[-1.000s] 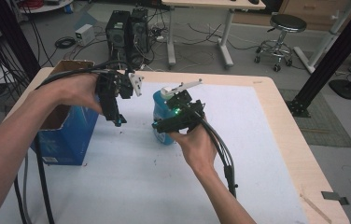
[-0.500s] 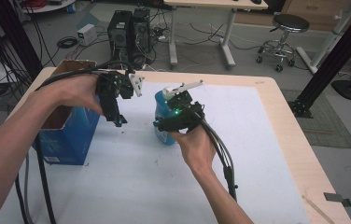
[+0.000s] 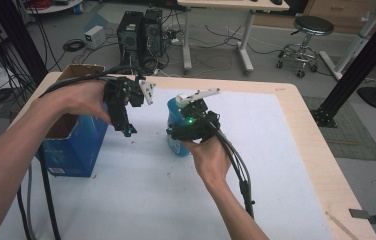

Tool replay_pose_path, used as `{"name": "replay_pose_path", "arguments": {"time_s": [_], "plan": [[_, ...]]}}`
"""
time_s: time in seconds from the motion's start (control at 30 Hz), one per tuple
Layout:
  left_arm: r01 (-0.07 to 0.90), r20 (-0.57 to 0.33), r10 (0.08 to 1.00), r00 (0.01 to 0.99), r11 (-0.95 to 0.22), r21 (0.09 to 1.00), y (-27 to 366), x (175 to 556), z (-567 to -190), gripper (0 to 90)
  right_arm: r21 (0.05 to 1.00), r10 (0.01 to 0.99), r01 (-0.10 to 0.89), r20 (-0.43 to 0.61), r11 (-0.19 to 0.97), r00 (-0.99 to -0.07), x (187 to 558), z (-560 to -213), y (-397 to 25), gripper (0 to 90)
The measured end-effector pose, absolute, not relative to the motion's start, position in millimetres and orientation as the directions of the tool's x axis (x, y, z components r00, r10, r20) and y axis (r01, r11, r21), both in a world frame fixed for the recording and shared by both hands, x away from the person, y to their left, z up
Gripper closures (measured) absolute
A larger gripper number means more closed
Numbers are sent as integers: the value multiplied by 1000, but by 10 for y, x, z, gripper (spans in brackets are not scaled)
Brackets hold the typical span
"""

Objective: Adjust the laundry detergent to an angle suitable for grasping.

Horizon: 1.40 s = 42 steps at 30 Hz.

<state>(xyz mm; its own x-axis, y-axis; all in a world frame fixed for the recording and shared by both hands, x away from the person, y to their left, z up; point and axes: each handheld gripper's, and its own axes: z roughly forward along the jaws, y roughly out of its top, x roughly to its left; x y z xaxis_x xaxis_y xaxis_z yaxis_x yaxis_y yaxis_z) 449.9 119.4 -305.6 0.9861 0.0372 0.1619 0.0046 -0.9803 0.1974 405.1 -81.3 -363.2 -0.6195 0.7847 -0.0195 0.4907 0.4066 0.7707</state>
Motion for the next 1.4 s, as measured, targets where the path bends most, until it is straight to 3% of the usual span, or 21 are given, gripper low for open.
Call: {"name": "replay_pose_path", "arguments": {"time_s": [0.3, 0.97, 1.23, 1.4], "plan": [[8, 163, 42, 986, -979, 203, 1209, 4501, -3062, 179, 772, 781, 475, -44, 422, -623, 4068, -3657, -798, 428], [2, 168, 37, 985, -978, 206, 1211, 4487, -3050, 179, 783, 756, 448, -42, 431, -653, 4055, -3656, -845, 462], [16, 166, 55, 985, -975, 224, 1245, 4494, -3034, 179, 804, 659, 366, -42, 469, -751, 3976, -3536, -1025, 462], [21, 159, 57, 986, -975, 220, 1248, 4494, -3038, 179, 810, 532, 287, -36, 511, -846, 3957, -3485, -1196, 461]]}}
